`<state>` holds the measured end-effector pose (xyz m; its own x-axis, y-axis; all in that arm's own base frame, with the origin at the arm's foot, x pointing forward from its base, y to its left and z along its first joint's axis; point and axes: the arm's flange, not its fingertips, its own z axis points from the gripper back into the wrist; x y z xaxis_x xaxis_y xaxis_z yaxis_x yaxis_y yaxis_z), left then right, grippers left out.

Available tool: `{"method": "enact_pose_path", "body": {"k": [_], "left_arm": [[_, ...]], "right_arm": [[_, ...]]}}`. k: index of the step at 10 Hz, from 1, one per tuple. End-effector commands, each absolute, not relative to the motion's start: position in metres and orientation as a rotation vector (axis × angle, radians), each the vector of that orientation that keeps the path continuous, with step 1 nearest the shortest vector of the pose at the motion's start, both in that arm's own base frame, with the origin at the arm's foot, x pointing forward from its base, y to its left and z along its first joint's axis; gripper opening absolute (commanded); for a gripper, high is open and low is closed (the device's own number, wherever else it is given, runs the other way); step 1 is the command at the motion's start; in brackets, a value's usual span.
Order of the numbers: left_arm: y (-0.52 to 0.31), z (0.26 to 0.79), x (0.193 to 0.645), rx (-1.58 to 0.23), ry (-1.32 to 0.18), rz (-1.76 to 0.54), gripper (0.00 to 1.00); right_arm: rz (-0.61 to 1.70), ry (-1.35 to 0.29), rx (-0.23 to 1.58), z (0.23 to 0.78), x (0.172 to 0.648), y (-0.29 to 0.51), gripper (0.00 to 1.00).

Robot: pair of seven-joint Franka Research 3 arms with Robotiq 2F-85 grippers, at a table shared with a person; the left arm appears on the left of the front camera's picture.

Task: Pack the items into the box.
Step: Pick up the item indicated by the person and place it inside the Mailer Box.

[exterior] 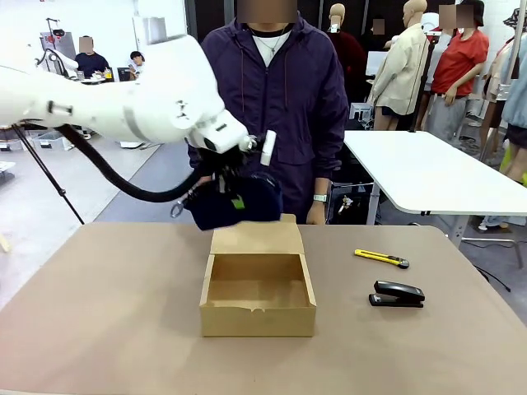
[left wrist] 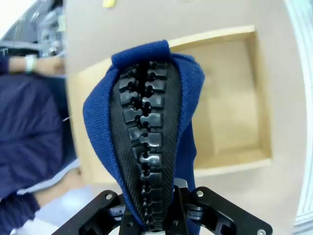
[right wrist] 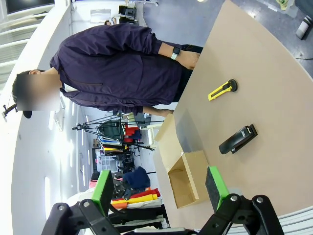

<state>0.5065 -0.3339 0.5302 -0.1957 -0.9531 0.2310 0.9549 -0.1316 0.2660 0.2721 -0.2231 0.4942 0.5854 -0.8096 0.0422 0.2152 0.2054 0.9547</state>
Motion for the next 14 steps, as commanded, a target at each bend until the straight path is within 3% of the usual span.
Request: {"method": "enact_pose_path", "body": {"k": [1,4,9,11,14], "left_arm": [[-0.36,0.54,0.493,-0.13,-0.315,-1.812,0.0],[-0.399,0.528,0.473,-0.089,-0.25,-1.804,0.0],[-0.395,0.522,0.468,-0.121,-0.26,-1.784,0.0],[-0.412,0.487,0.47,-0.13,-0.13,-1.811,0.0],[-0.422,0.44,0.468,-0.088,-0.066,-1.736,0.0]], "right_arm": [[-0.773,-0.655,1.169,0.494,0.275,-0.223,1.0],[-0.773,-0.655,1.169,0.494,0.275,-0.223,1.0],[-0.773,-0.655,1.169,0.494,0.275,-0.223,1.0],[-0.773,-0.655,1.169,0.494,0.275,-0.223,1.0],[-0.773,-0.655,1.169,0.494,0.275,-0.223,1.0]]}}
